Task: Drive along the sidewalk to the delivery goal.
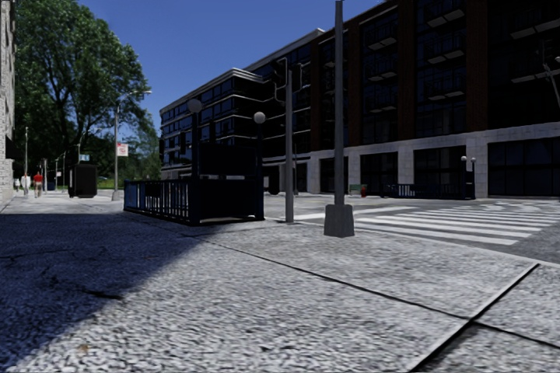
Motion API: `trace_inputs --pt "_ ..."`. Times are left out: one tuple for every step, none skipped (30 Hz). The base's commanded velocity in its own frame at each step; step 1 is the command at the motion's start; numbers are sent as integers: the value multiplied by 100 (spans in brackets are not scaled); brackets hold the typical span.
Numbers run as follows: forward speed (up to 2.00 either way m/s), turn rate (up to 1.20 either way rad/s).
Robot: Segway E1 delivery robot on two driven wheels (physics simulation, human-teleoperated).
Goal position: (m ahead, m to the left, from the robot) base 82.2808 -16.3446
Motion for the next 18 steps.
trace_inputs --pt "196 -66" --pt "196 -66" --pt "196 -66" --pt "196 -66" --pt "196 -66" --pt "196 -66" --pt "197 -66" --pt "200 -66" --pt "200 -66" --pt "200 -66" --pt "200 -66" --pt "200 -66" --pt "200 -66" --pt "200 -66" --pt "200 -63" --pt "200 -61" --pt "200 -61" --pt "200 -61"
